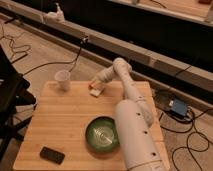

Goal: Place the pepper in the ceramic cup

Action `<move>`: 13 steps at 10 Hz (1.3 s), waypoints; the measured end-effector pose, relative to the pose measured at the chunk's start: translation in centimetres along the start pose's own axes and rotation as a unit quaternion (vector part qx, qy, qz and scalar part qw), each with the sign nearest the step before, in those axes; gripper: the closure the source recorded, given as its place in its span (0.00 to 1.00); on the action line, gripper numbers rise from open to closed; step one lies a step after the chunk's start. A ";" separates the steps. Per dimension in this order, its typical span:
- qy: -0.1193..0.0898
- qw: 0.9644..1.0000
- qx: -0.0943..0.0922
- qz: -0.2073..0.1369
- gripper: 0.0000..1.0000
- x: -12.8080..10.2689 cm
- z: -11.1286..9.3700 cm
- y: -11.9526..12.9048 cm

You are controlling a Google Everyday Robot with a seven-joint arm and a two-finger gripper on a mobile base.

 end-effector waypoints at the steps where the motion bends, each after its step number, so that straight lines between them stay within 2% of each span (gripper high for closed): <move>1: 0.000 1.000 0.011 -0.002 1.00 -0.3 -1.1 -0.8; 4: -0.005 0.999 0.040 -0.029 1.00 -2.9 -3.5 -2.9; 5: -0.011 0.998 0.049 -0.046 1.00 -4.5 -4.3 -3.4; 7: -0.025 0.995 0.056 -0.074 1.00 -7.3 -5.3 -3.9; 10: -0.048 0.989 0.056 -0.129 1.00 -11.9 -5.8 -3.5; 12: -0.060 0.983 0.049 -0.165 1.00 -14.7 -5.5 -2.7; 13: -0.068 0.979 0.041 -0.190 1.00 -16.7 -4.8 -1.8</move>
